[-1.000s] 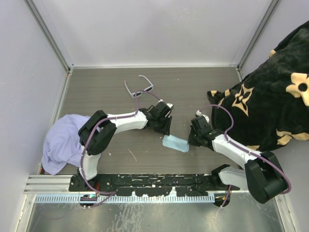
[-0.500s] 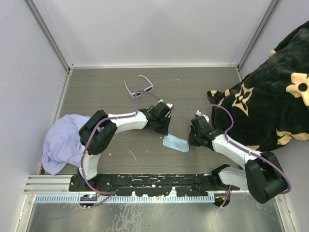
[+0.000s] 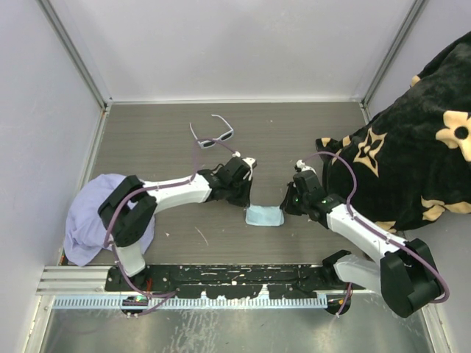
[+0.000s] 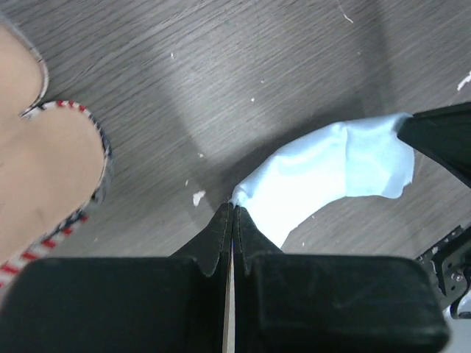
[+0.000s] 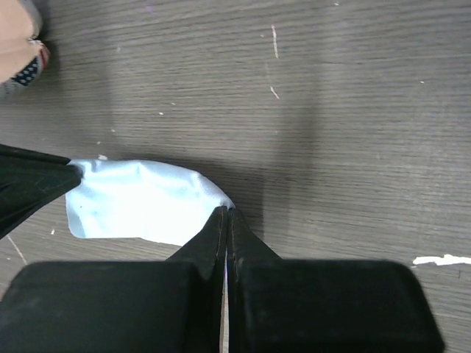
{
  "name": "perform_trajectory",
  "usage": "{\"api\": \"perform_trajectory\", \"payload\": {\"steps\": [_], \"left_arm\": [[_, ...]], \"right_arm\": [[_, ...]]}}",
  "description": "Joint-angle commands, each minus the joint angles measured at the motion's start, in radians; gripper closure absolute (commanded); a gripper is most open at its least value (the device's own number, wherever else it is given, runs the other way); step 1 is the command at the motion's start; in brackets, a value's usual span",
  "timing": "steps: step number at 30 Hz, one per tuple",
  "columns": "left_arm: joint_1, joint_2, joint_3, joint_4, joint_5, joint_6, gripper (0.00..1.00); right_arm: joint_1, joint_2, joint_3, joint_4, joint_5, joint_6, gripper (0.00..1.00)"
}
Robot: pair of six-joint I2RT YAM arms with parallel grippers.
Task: Organize the sunglasses
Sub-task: Pick up the glasses cleaning cloth from the center of the board, then place the glasses cleaning cloth in the sunglasses case.
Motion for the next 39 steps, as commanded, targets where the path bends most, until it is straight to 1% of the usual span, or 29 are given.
{"api": "perform_trajectory", "payload": {"steps": [1, 13, 17, 22, 24, 29, 38, 39], "left_arm": [[0.003, -0.134, -0.06, 0.042, -0.057, -0.004, 1.0], [0.002, -0.37, -0.197, -0.034, -0.222, -0.018, 1.0], [0.002, -0.466, -0.212, -0.093, -0.306, -0.012, 1.0], [0.023, -0.547, -0.215, -0.178, -0.402, 0.007, 1.0], [0.056, -0.592, -0.22, -0.194, -0.406, 0.018, 1.0], [0.132, -0.613, -0.236, -0.18, -0.377, 0.051, 1.0], [0.237, -0.564, -0.235, -0.096, -0.336, 0.111, 1.0], [0.245, -0.538, -0.232, -0.083, -0.331, 0.118, 1.0]], "right_arm": [[0.027, -0.028, 0.062, 0.032, -0.026, -0.001, 1.0], [0.187, 0.05, 0.185, 0.038, 0.041, 0.054, 1.0], [0.237, 0.096, 0.235, 0.056, 0.048, 0.07, 1.0], [0.278, 0.166, 0.308, 0.079, 0.051, 0.074, 1.0], [0.285, 0.2, 0.343, 0.094, 0.053, 0.074, 1.0], [0.291, 0.297, 0.421, 0.136, 0.063, 0.063, 1.0], [0.292, 0.483, 0.567, 0.183, 0.077, 0.018, 1.0], [0.292, 0.5, 0.584, 0.183, 0.082, 0.007, 1.0]]}}
